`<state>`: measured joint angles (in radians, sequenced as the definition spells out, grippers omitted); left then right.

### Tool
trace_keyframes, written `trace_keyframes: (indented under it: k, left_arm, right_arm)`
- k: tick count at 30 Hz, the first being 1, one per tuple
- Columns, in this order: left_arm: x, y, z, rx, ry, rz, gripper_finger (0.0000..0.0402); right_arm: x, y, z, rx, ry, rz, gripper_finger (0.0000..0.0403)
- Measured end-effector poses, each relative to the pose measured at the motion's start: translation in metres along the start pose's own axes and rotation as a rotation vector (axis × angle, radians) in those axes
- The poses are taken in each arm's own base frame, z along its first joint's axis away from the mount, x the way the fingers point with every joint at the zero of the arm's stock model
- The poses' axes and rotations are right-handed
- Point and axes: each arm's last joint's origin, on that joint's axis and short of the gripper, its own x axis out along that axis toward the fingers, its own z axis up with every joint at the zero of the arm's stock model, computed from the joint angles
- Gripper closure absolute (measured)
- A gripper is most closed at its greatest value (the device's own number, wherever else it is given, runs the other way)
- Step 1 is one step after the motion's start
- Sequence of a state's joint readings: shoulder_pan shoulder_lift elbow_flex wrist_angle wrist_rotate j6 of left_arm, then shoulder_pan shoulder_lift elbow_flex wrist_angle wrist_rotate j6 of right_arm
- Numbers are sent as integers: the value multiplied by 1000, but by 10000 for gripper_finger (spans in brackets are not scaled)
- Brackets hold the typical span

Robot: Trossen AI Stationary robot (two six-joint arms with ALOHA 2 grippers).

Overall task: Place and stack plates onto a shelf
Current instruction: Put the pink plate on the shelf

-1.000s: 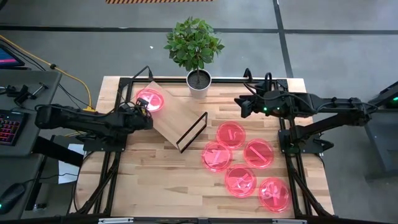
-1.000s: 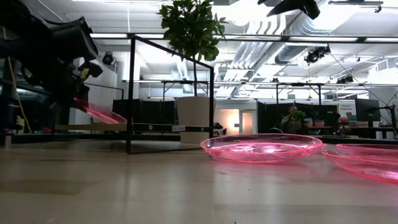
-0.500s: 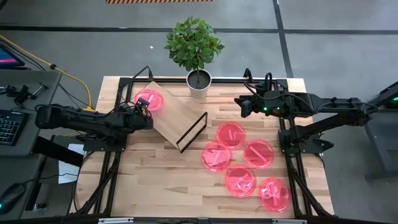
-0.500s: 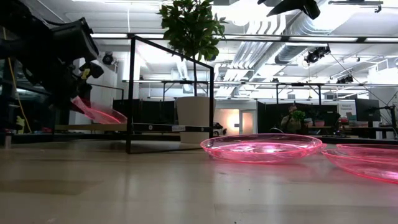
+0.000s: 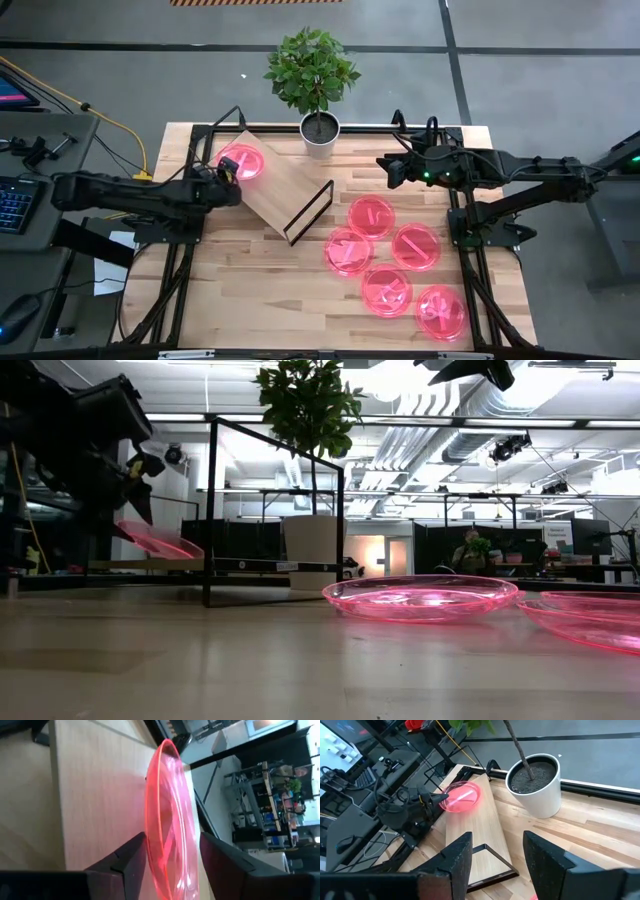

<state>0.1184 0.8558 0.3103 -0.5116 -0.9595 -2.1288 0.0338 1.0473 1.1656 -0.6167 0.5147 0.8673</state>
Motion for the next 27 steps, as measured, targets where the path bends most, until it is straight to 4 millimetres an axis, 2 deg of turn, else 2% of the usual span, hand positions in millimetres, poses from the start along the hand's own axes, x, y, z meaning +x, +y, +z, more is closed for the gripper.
trace_keyframes:
  k: [5,13,27]
  left_arm:
    - [-3,5,5,106,86,72,228]
    - [-5,7,12,115,59,87,229]
    - [10,-9,14,66,-2,41,229]
  right_arm:
    - [0,0,0,15,0,0,242]
    - [0,0,0,15,0,0,242]
    - [0,-1,1,15,-24,-20,242]
